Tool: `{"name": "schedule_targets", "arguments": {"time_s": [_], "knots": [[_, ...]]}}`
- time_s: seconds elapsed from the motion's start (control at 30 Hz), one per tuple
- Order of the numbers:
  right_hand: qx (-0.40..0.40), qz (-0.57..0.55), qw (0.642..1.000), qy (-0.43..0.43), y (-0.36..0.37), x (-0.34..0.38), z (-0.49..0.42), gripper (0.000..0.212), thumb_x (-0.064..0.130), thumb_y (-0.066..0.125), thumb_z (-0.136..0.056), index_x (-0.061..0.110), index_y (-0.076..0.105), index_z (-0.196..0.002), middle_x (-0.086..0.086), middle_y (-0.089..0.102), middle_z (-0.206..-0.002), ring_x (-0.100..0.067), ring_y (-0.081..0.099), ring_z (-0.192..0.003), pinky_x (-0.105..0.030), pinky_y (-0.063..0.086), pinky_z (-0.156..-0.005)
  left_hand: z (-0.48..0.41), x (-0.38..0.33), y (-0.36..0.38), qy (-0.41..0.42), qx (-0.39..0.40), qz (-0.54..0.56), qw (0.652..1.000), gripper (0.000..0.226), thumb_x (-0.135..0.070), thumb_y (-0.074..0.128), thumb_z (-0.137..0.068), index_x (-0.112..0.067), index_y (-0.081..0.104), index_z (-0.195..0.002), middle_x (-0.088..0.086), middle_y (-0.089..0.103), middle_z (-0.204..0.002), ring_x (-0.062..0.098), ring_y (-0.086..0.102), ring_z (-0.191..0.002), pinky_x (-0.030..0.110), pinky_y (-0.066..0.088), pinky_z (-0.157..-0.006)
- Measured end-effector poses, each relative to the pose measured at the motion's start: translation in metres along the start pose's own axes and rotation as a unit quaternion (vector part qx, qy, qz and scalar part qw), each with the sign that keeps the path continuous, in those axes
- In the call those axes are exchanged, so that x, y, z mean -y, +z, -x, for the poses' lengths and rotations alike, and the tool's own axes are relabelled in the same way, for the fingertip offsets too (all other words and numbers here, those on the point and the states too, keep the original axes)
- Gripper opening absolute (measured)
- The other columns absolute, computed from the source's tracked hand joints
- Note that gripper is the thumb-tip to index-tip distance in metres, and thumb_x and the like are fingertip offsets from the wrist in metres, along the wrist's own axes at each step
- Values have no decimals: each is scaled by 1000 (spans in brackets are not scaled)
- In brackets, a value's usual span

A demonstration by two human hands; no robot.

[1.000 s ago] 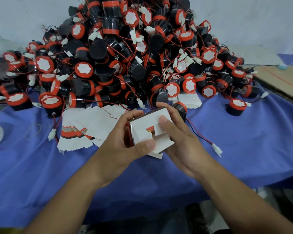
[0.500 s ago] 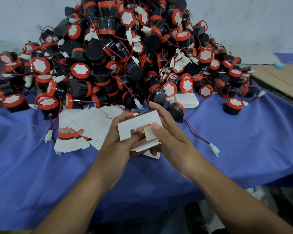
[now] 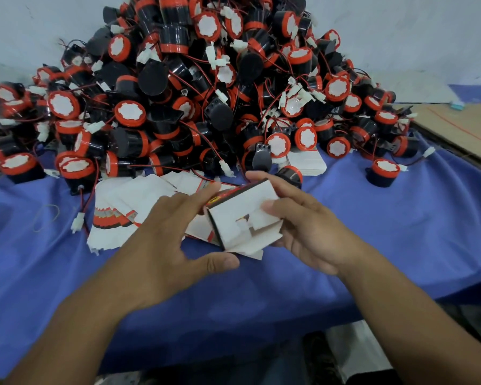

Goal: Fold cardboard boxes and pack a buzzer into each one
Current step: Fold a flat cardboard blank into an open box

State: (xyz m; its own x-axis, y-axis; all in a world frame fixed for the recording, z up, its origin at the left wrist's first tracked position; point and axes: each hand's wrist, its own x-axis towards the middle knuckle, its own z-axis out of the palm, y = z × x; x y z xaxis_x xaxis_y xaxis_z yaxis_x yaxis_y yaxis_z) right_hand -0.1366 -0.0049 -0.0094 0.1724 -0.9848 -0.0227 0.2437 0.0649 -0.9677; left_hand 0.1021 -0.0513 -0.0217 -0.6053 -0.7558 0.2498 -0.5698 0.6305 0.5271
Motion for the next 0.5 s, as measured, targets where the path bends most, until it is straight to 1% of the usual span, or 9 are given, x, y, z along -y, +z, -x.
{"name": "schedule_targets", "arguments": {"time_s": [0.07,0.13,0.2,0.27,0.33,0.37,0.4,0.47,0.5], "knots": [[11,-7,1000,9,-4,6,0,44,16,56,-88,38,70,-124,-21,63,-116,-35,58,-104,-52,49,-91,0,-1,1,31,-32,-11,999,84,-95,41,-70,-61,25,-145,-27,37,-105,-2,40,-103,16,34,-76],[28,0,999,24,-6,11,3,44,16,56,-89,38,70,-125,-24,63,-127,-32,61,-108,-46,54,-95,-1,-3,-2,64,-73,-37,995,82,-92,39,-75,-48,40,-145,-21,35,-102,4,40,-99,18,34,-77],[58,25,997,42,-5,12,6,44,15,56,-90,39,70,-124,-27,55,-136,-33,58,-106,-44,52,-90,0,-6,-2,98,-69,-9,993,82,-88,44,-78,-44,42,-147,-20,38,-125,6,42,-115,22,37,-89],[87,62,992,60,-2,10,7,45,14,57,-91,40,70,-125,-35,47,-138,-39,57,-109,-45,46,-91,1,-12,2,136,-27,25,990,83,-83,51,-78,-46,34,-150,-18,27,-153,9,33,-140,29,34,-105],[100,79,989,80,-2,10,8,43,15,59,-91,35,69,-127,-43,40,-137,-61,48,-120,-54,43,-98,0,-18,10,160,14,37,986,83,-78,55,-79,-46,31,-151,-17,17,-162,10,23,-148,32,30,-111],[98,76,988,87,-3,11,8,41,15,59,-92,32,70,-128,-45,40,-136,-64,43,-123,-56,44,-99,0,-21,13,161,22,38,986,83,-76,58,-79,-47,30,-151,-18,16,-162,9,22,-149,31,30,-111],[85,74,990,86,-4,10,8,38,15,58,-93,28,70,-127,-41,48,-134,-60,48,-122,-50,48,-95,-1,-23,15,162,16,36,986,83,-75,59,-79,-46,30,-151,-19,17,-162,7,23,-147,28,29,-111],[61,47,994,79,-4,8,8,33,17,58,-95,24,72,-124,-20,69,-122,-34,67,-112,-33,55,-86,-3,-26,17,170,-22,29,985,81,-72,62,-78,-42,37,-149,-19,25,-157,4,30,-141,18,29,-109],[54,25,995,74,-1,8,8,32,21,57,-95,22,72,-123,-15,70,-120,-28,68,-109,-31,57,-83,-4,-27,18,169,-43,31,984,81,-70,64,-77,-38,41,-147,-19,30,-152,2,33,-136,13,31,-106]]}}
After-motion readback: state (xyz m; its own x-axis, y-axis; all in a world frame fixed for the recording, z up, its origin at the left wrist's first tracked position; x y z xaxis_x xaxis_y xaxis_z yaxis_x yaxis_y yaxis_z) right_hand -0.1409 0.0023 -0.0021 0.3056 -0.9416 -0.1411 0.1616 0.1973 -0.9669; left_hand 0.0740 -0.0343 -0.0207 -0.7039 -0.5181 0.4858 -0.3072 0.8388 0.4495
